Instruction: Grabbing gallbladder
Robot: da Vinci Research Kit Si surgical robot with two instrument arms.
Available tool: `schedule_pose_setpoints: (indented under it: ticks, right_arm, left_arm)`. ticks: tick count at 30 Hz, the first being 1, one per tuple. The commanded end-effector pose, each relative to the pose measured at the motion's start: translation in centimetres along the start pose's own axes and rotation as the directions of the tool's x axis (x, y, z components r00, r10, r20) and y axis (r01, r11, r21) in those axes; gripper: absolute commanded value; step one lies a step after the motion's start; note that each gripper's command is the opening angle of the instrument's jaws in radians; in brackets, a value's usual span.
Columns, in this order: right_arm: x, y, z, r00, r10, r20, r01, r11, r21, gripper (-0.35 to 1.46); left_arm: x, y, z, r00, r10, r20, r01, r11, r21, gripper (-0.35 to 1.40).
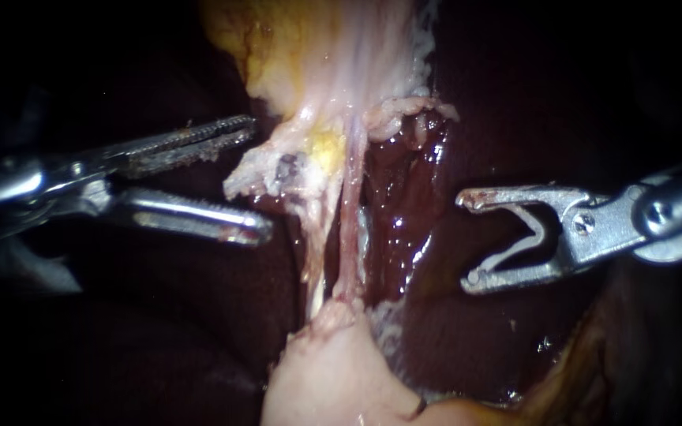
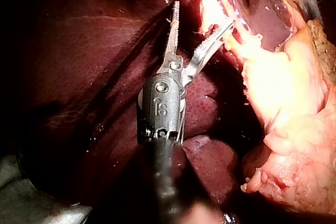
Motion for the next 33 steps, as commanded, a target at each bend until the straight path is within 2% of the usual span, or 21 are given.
schedule_pose_setpoints:
  ticks: [1,5,10,11,15,18,21,25,27,30,31,33]
  right_arm:
    - [0.0,0.0,0.0,1.0,0.0,0.0,0.0,1.0,0.0,0.5]
    - [0.0,0.0,0.0,1.0,0.0,0.0,0.0,1.0,0.0,0.5]
    - [0.0,0.0,0.0,1.0,0.0,0.0,0.0,1.0,0.0,0.5]
    - [0.0,0.0,0.0,1.0,0.0,0.0,0.0,1.0,0.0,0.5]
    - [0.0,0.0,0.0,1.0,0.0,0.0,0.0,1.0,0.0,0.5]
    - [-0.01,0.0,-0.01,1.0,0.0,0.001,0.0,1.0,-0.002,0.5]
    - [-0.01,0.0,-0.01,1.0,0.0,0.001,0.0,1.0,-0.002,0.5]
    - [-0.01,0.0,-0.01,1.0,0.0,0.001,0.0,1.0,-0.002,0.5]
    - [-0.01,0.0,-0.01,1.0,0.0,0.001,0.0,1.0,-0.002,0.5]
    - [-0.01,0.0,-0.01,1.0,0.0,0.001,0.0,1.0,-0.002,0.5]
    - [-0.01,0.0,-0.01,1.0,0.0,0.001,0.0,1.0,-0.002,0.5]
    - [-0.01,0.0,-0.01,1.0,0.0,0.001,0.0,1.0,-0.002,0.5]
  left_arm:
    - [0.01,0.01,-0.01,1.0,-0.003,0.004,0.003,1.0,0.008,0.42]
    - [0.04,0.04,-0.03,0.9993,-0.031,0.022,0.03,0.999,0.024,0.1]
    - [0.11,0.09,-0.07,0.9987,-0.037,0.036,0.036,0.999,0.033,-0.32]
    - [0.12,0.1,-0.09,0.9982,-0.043,0.041,0.042,0.998,0.036,-0.35]
    - [0.15,0.18,-0.15,0.9949,-0.068,0.074,0.064,0.997,0.049,-0.35]
    - [0.2,0.23,-0.23,0.9924,-0.089,0.085,0.085,0.995,0.053,-0.35]
    - [0.3,0.25,-0.34,0.9906,-0.094,0.1,0.089,0.995,0.051,-0.35]
    - [0.52,0.2,-0.51,0.9887,-0.106,0.106,0.102,0.994,0.041,-0.35]
    - [0.66,0.14,-0.61,0.9881,-0.114,0.103,0.11,0.993,0.049,-0.35]
    - [0.85,0.05,-0.75,0.988,-0.137,0.071,0.134,0.99,0.054,-0.35]
    - [0.92,0.02,-0.8,0.9891,-0.132,0.066,0.128,0.99,0.057,-0.35]
    - [0.97,-0.01,-0.85,0.9892,-0.134,0.06,0.13,0.99,0.062,-0.35]
